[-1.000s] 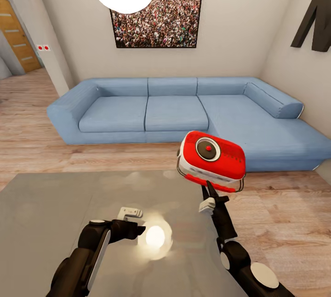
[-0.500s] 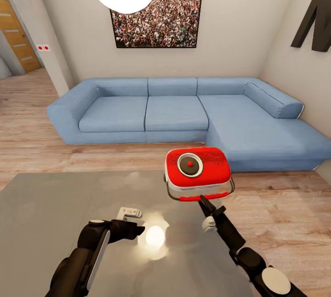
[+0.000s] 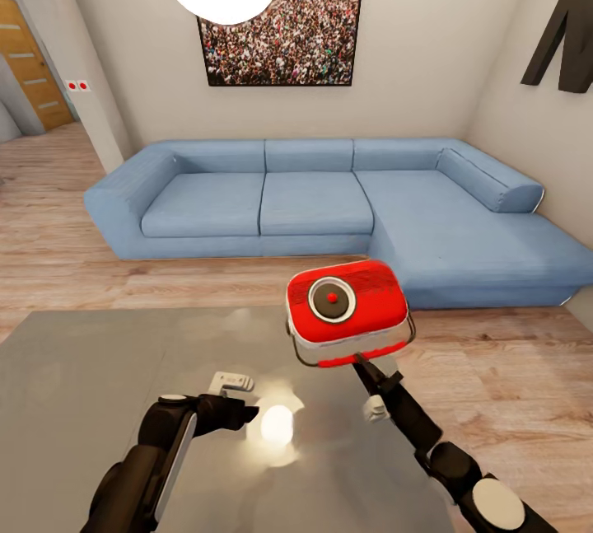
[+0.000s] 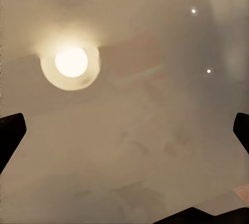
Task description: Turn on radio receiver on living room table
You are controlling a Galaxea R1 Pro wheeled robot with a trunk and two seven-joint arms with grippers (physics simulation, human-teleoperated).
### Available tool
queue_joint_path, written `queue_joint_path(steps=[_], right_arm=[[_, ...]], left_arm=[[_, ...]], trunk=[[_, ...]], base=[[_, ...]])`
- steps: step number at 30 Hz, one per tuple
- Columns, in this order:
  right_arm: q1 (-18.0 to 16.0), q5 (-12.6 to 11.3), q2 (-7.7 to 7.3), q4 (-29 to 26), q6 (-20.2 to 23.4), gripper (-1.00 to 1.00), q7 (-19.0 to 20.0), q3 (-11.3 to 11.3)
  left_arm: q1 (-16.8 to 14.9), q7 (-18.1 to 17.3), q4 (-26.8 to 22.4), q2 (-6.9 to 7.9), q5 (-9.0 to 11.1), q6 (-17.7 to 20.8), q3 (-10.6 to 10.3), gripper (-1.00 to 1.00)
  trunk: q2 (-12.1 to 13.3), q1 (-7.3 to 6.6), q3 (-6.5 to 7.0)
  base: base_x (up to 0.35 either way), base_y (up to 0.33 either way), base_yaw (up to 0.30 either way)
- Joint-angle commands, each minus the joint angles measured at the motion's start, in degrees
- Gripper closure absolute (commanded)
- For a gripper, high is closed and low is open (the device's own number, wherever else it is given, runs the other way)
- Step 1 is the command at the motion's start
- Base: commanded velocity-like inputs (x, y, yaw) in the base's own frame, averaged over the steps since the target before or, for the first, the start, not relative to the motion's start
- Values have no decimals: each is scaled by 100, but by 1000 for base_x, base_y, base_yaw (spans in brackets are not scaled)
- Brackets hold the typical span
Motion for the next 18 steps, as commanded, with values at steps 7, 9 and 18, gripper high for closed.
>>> queue_joint_path(steps=[7,9,18], right_arm=[[-2,1095,32,183,-87,100,-328,5],[-2,1244,38,201,-82,100,-495,25],[-2,1684,191,319,260,100,-532,89]], left_arm=[[0,-7,-73,32,-14,376,-11,-100],[0,-8,-152,41,-24,430,-19,-100],[0,-336,-272,56,-59,474,-58,-100]], trunk=[[0,0,1],[0,0,1],[0,0,1]], base=[[0,0,0],[0,0,0],[0,0,0]])
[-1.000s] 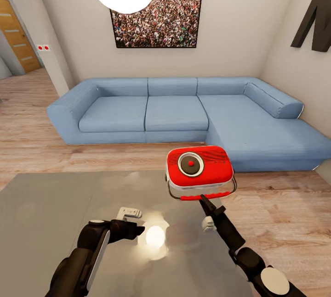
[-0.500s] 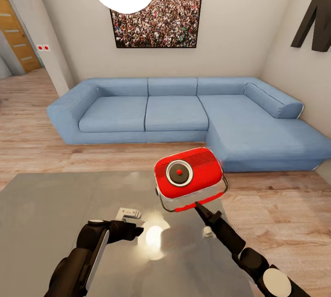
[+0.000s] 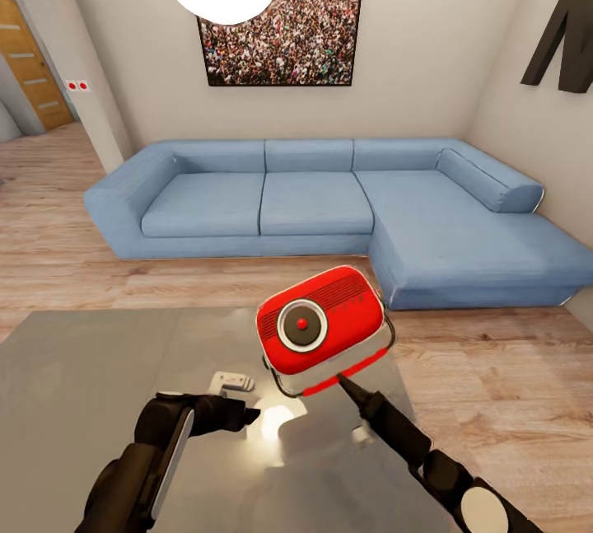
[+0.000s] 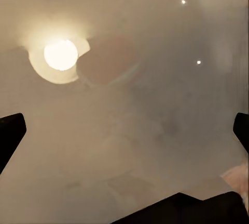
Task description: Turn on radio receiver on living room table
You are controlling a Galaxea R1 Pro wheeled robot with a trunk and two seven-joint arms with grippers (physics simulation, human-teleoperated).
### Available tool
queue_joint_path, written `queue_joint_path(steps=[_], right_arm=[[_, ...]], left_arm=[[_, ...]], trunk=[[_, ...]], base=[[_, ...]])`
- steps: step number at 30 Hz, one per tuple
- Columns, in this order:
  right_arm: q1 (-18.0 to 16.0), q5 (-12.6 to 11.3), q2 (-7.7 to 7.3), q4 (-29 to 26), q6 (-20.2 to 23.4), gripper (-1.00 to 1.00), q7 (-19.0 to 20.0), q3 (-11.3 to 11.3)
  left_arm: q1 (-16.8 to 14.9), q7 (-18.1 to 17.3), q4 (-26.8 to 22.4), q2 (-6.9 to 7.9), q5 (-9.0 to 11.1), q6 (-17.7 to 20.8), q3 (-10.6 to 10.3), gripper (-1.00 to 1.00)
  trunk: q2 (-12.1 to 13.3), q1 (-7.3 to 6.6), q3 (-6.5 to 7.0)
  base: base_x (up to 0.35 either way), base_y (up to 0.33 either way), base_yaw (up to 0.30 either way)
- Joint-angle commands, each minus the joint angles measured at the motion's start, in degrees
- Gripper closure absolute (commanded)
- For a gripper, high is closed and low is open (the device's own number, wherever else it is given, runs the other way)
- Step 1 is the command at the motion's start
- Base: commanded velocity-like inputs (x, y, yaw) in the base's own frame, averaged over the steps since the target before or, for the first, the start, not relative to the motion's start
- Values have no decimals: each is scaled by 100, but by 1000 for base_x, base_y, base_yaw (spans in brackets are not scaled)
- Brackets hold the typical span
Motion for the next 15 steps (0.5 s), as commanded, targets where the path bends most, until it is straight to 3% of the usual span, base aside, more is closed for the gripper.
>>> queue_joint_path(steps=[1,6,15], right_arm=[[-1,98,80,52,46,100,-5,-12],[-1,298,247,343,117,100,-41,-24],[-3,322,274,1108,151,100,-85,-11]], left_arm=[[0,-145,-61,-7,-7,0,-7,-100],[-199,-1008,-259,-51,-11,46,-19,-100],[-374,-1218,-311,-220,-25,79,-26,-100]], trunk=[[0,0,0],[0,0,0],[0,0,0]], base=[[0,0,0],[0,0,0],[0,0,0]])
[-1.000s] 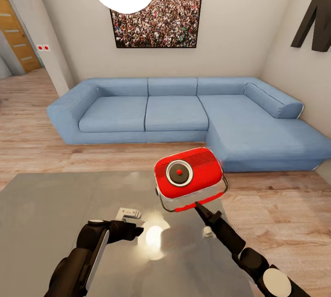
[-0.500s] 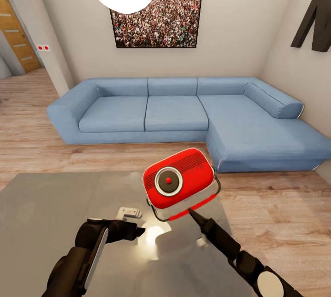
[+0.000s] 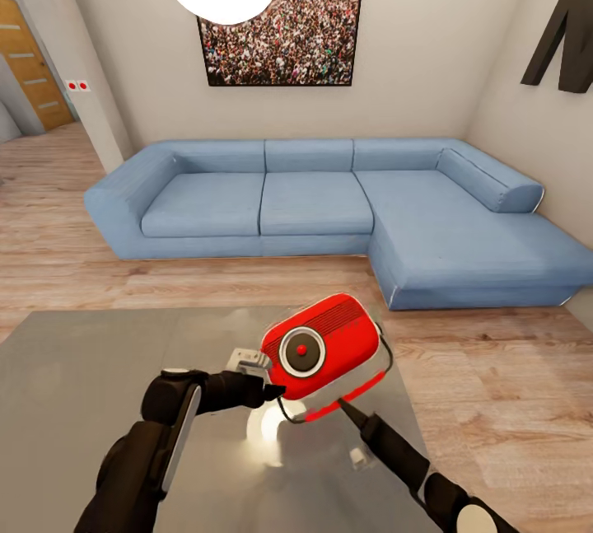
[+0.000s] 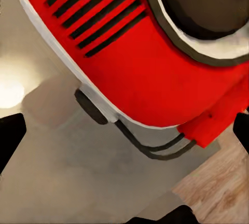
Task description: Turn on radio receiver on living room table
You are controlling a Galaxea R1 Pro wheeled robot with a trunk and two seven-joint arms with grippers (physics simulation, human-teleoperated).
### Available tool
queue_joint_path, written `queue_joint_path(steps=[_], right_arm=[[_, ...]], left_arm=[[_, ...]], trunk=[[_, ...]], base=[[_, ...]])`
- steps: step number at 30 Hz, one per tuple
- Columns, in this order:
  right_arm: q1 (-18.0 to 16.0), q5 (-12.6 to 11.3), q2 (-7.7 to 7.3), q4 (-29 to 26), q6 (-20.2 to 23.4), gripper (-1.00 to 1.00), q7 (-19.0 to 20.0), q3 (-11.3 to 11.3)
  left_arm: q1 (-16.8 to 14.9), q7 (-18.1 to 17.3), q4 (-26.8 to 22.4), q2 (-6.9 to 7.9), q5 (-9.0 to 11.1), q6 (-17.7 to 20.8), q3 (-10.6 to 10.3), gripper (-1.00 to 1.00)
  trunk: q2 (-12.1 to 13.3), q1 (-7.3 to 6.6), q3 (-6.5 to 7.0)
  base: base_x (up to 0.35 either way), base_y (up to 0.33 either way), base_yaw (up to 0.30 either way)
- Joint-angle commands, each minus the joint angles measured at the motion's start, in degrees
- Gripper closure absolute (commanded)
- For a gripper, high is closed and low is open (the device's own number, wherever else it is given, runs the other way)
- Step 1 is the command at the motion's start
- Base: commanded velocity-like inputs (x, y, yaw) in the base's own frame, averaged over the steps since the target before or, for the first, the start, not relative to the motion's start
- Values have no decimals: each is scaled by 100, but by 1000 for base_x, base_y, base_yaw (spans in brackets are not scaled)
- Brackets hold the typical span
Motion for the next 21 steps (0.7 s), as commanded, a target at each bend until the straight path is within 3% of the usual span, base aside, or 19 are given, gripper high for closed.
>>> queue_joint_path(steps=[1,8,17,21], right_arm=[[-1,-45,-1,97,-19,100,-12,-3],[-1,-20,-38,409,-5,100,-328,-15],[2,-26,-127,618,-123,100,-532,2],[6,-32,-192,611,-297,100,-603,144]], left_arm=[[-51,-7,-6,-7,-1,3,2,-100],[-340,-22,-20,-60,4,9,4,-100],[-407,-32,-18,-180,42,10,5,-100],[-408,-32,-14,-184,47,10,5,-100]], trunk=[[0,0,1],[0,0,1],[0,0,1],[0,0,1]], base=[[0,0,0],[0,0,0],[0,0,0],[0,0,0]])
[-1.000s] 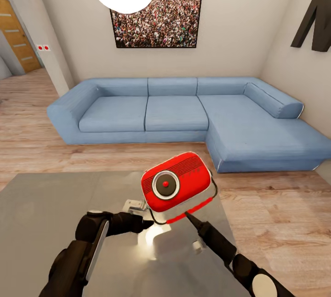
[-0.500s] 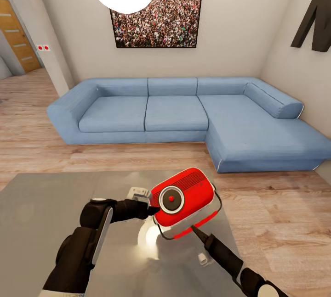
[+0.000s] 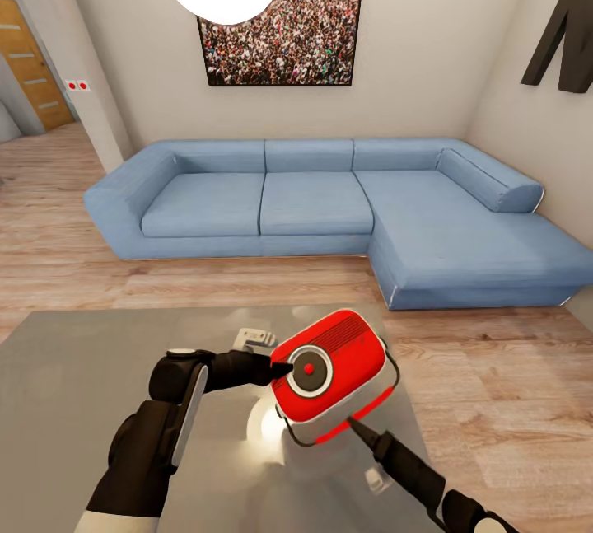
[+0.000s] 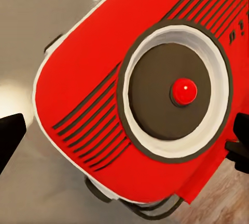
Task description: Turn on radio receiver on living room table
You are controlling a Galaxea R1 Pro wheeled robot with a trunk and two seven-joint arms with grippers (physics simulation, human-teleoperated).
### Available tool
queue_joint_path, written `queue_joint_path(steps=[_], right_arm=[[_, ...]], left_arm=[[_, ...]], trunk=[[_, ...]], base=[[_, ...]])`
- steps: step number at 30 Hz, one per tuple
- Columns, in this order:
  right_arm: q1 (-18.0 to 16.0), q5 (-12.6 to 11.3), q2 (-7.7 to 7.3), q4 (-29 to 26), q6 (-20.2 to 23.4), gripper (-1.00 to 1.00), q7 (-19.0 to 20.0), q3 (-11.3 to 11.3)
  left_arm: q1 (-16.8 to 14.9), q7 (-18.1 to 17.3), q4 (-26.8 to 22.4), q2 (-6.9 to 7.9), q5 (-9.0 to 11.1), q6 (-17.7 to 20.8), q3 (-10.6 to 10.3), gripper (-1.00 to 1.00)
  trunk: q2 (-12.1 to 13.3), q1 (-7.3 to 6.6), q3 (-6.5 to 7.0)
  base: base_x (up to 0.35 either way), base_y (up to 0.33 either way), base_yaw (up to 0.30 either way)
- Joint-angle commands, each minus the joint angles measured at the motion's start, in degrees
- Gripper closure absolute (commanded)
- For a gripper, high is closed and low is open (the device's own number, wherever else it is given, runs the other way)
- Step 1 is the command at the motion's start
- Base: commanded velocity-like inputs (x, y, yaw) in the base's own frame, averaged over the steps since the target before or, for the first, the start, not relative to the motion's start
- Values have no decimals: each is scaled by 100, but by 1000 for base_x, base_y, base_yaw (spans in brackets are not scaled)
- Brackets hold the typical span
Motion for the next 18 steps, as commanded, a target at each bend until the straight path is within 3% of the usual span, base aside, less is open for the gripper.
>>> queue_joint_path(steps=[1,11,16,18], right_arm=[[-1,-33,-14,-4,-29,100,-47,41],[35,-40,-133,19,-64,100,-245,176],[44,-50,-75,46,-66,100,-226,221],[44,-52,-66,136,-66,100,-256,225]], left_arm=[[0,0,2,0,0,0,0,-100],[0,0,20,-30,1,0,-30,-100],[0,0,25,-78,1,-3,-460,-100],[0,-1,24,-86,3,-2,-541,-100]], trunk=[[0,0,0],[0,0,0],[0,0,0],[0,0,0]], base=[[0,0,0],[0,0,0],[0,0,0],[0,0,0]])
